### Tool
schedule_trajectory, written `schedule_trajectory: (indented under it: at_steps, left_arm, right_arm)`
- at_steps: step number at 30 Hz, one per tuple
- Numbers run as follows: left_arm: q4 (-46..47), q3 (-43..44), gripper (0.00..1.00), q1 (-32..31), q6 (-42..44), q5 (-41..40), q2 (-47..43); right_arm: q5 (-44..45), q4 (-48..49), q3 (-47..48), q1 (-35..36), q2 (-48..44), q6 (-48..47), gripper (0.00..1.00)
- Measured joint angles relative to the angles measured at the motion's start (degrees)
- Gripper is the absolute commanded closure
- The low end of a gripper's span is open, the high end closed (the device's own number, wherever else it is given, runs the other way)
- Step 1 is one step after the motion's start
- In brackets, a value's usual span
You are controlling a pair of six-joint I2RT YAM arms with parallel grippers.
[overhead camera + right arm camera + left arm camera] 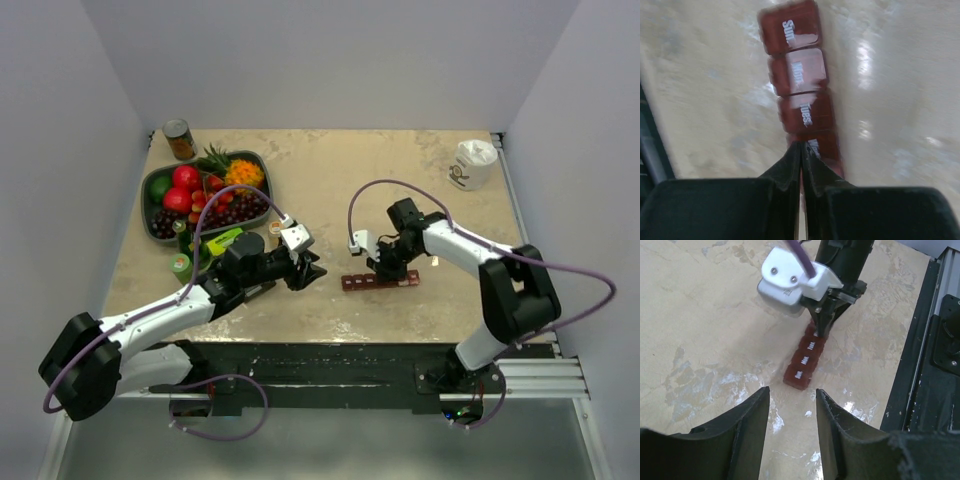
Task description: Sort the pills into containers
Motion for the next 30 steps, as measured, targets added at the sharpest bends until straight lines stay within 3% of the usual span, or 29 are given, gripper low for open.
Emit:
schedule_trajectory:
  at_steps: [6, 13, 16, 20, 21, 24, 30]
  left_arm:
    - [-0.17, -0.11, 0.53, 0.0, 0.0, -0.02, -0.39]
    - [-0.17, -0.13, 0.52, 0.0, -0.02, -0.02, -0.92]
    - [-0.17, -0.13, 0.52, 0.0, 0.0, -0.02, -0.94]
    - [-0.17, -0.13, 0.47, 0.0, 0.0, -0.07, -1.09]
    - [-0.22, -0.13, 0.46, 0.0, 0.0, -0.17, -1.2]
    - [-1.05, -0.13, 0.37, 0.0, 0.04, -1.2, -1.9]
    - [-3.72, -0.13, 0.22, 0.0, 0.79, -5.7, -5.44]
  right_arm:
    - [2.67, 1.03, 0.22, -0.33, 8.63, 1.11, 0.96]
    - [2.54, -0.52, 0.33, -0.63, 6.45, 1.07, 0.93]
    - [0.76, -3.04, 2.19, -1.31, 3.72, 0.66, 0.86]
    - [0.5, -2.01, 5.31, -2.23, -0.63, 3.54, 0.27]
    - [0.9, -0.68, 5.68, -2.47, -1.57, 4.81, 0.21]
    - [4.09, 4.57, 5.88, -2.8, -2.86, 10.14, 0.14]
    - [12.13, 11.63, 5.86, -2.84, 3.58, 17.51, 0.13]
